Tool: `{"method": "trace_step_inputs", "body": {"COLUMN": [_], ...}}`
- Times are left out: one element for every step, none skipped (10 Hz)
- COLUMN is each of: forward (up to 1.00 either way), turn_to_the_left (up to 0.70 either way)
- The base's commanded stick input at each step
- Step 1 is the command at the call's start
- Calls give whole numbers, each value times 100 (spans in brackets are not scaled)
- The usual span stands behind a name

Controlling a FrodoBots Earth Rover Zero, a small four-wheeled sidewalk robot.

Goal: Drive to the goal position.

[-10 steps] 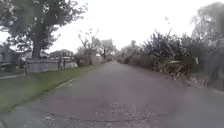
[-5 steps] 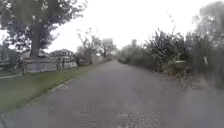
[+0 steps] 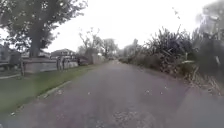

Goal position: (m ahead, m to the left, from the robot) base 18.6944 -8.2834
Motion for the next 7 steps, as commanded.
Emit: {"method": "trace_step_inputs", "body": {"forward": [70, 70, 70, 70, 70, 70, 70], "turn_to_the_left": [0, 0, 0, 0, 0, 0, 0]}}
